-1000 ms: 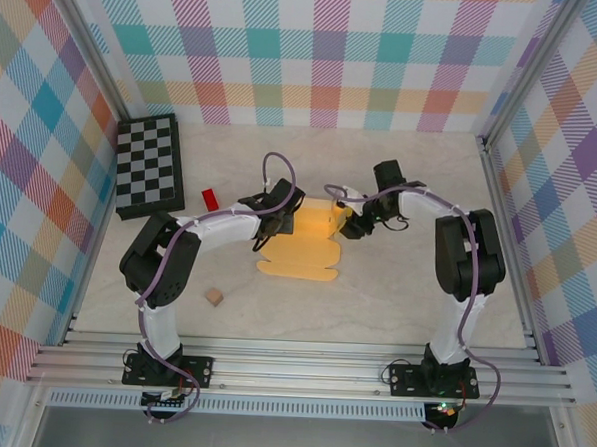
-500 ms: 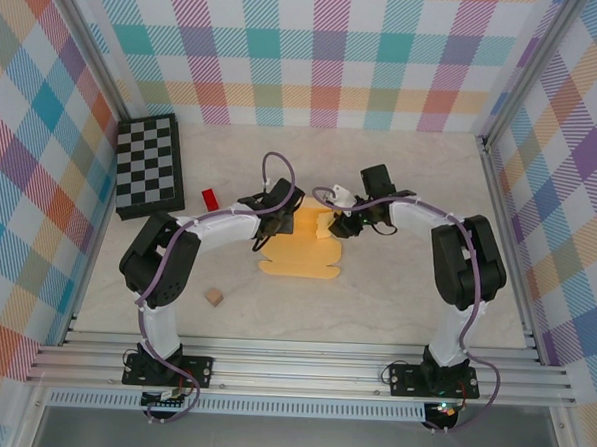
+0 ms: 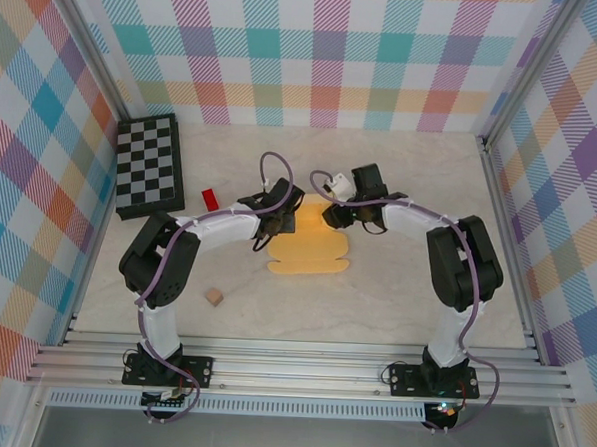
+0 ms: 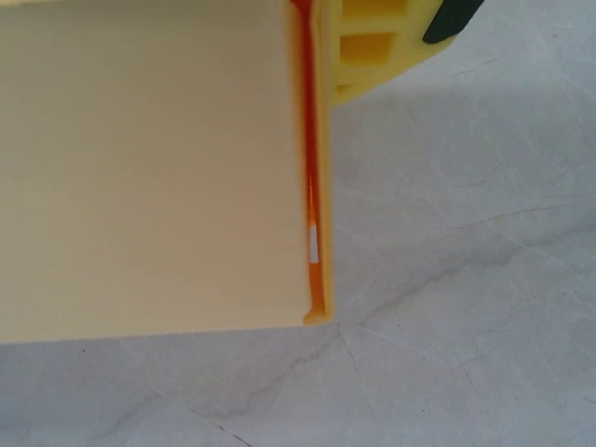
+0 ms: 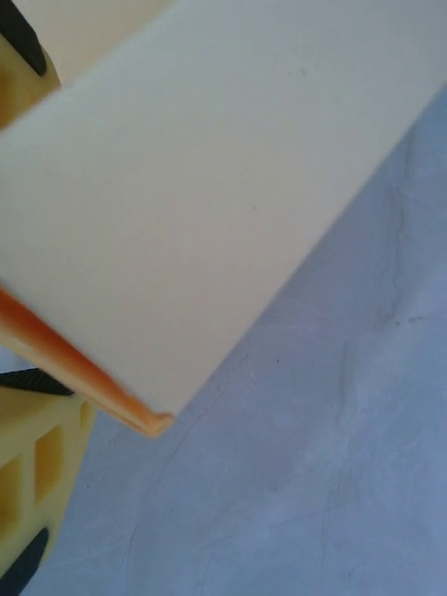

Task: Fold the paper box

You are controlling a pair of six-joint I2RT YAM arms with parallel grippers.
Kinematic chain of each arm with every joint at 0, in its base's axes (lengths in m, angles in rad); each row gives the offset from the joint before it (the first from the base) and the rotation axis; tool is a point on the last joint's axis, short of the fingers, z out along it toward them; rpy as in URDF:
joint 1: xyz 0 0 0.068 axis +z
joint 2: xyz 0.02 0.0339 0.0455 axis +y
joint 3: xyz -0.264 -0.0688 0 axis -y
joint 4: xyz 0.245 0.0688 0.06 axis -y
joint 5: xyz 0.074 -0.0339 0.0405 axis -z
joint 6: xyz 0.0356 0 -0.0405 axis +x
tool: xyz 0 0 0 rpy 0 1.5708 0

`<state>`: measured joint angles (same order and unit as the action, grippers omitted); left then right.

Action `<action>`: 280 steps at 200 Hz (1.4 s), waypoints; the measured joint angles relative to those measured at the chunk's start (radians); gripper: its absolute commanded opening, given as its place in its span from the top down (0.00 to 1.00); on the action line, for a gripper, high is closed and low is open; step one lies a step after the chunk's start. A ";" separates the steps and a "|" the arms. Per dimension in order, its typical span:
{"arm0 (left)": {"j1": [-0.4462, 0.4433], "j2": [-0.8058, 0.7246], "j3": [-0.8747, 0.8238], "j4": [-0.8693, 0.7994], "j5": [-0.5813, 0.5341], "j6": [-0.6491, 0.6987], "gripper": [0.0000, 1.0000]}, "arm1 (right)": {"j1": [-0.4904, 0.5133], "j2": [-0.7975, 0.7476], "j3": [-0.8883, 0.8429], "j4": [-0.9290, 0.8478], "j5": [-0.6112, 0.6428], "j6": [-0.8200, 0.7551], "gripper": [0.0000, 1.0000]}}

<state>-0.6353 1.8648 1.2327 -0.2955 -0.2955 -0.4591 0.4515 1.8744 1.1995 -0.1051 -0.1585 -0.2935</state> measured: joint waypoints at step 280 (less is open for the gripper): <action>-0.018 0.004 0.039 -0.108 -0.028 -0.224 1.00 | 0.226 -0.058 -0.198 0.168 0.487 0.582 0.66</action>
<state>-0.6533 1.8690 1.2720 -0.4034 -0.3233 -0.6834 0.6773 1.8168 1.0012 0.0631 0.3283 0.2882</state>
